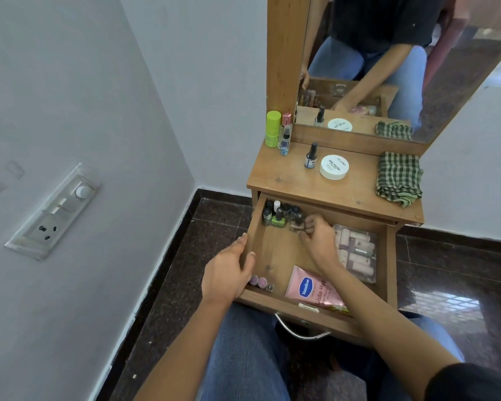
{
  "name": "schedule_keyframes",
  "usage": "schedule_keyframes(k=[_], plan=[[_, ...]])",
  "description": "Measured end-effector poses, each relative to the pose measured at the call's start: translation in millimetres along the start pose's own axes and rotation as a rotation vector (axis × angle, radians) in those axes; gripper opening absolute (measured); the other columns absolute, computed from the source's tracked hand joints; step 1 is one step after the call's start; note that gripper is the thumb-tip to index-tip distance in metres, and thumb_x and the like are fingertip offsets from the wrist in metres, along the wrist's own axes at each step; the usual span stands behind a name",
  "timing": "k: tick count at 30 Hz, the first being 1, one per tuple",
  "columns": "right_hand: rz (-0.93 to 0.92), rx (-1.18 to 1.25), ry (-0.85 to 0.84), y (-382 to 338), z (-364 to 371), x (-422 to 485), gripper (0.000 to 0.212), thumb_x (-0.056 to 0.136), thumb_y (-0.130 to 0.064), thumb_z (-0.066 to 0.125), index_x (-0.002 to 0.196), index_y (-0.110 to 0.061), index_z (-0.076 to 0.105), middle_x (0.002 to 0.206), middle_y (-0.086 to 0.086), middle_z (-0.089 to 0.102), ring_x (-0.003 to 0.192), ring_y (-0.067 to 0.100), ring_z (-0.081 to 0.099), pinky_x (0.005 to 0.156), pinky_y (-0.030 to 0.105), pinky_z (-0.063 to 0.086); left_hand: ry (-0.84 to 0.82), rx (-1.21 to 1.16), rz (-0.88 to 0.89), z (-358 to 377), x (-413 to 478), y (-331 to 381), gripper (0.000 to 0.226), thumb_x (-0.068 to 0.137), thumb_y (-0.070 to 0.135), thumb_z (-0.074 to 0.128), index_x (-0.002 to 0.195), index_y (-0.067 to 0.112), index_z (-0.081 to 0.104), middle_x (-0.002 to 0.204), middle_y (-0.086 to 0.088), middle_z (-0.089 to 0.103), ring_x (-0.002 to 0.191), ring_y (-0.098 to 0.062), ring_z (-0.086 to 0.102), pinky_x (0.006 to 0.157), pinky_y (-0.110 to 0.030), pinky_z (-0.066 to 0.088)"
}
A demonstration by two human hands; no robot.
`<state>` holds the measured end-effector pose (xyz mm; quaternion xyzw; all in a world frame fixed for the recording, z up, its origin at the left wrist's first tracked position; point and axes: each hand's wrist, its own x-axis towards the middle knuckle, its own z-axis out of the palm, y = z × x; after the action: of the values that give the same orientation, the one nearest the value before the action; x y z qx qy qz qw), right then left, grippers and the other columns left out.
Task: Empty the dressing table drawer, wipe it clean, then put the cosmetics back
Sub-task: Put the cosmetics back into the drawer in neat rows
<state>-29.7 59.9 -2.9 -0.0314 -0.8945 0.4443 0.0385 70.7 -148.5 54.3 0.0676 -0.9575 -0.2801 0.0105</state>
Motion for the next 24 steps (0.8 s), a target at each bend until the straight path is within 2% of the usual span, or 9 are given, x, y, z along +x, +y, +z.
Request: schedule_keyframes(k=[8,15,20,24], plan=[[0.116,0.078,0.032,3.2,16.9,2.7,0.025,0.079,0.004,0.068,0.098,-0.004,0.055,0.081,0.001,0.058,0.074,0.014,0.055,0.068,0.025,0.043,0.0,-0.002,-0.009,-0.4,-0.2,0.0,0.049,0.098,0.042,0.044,0.145,0.029,0.041,0.136,0.006,0.057,0.116,-0.012,0.058,0.093,-0.028,0.046],[0.188,0.135,0.06,3.4,32.8,3.6,0.024,0.081,0.0,0.068,0.092,-0.012,0.051,0.073,-0.007,0.052,0.074,0.016,0.054,0.066,0.028,0.043,0.001,-0.023,-0.015,-1.1,-0.8,0.1,0.049,0.097,0.042,0.045,0.145,0.03,0.042,0.134,0.009,0.059,0.11,-0.009,0.061,0.091,-0.028,0.049],[0.22,0.158,0.078,3.0,34.9,5.0,0.02,0.08,-0.001,0.069,0.093,-0.006,0.054,0.082,0.006,0.059,0.075,0.018,0.056,0.066,0.026,0.043,0.003,-0.022,-0.002,-1.7,-1.0,0.3,0.049,0.098,0.04,0.046,0.145,0.029,0.042,0.14,0.008,0.054,0.119,-0.011,0.057,0.095,-0.028,0.046],[0.217,0.153,0.056,1.3,32.2,4.9,0.021,0.08,0.0,0.068,0.095,-0.004,0.055,0.081,0.005,0.059,0.075,0.017,0.055,0.066,0.026,0.043,0.001,-0.026,-0.007,-1.5,-0.7,1.1,0.049,0.098,0.041,0.046,0.145,0.029,0.042,0.137,0.007,0.056,0.116,-0.01,0.058,0.094,-0.028,0.048]])
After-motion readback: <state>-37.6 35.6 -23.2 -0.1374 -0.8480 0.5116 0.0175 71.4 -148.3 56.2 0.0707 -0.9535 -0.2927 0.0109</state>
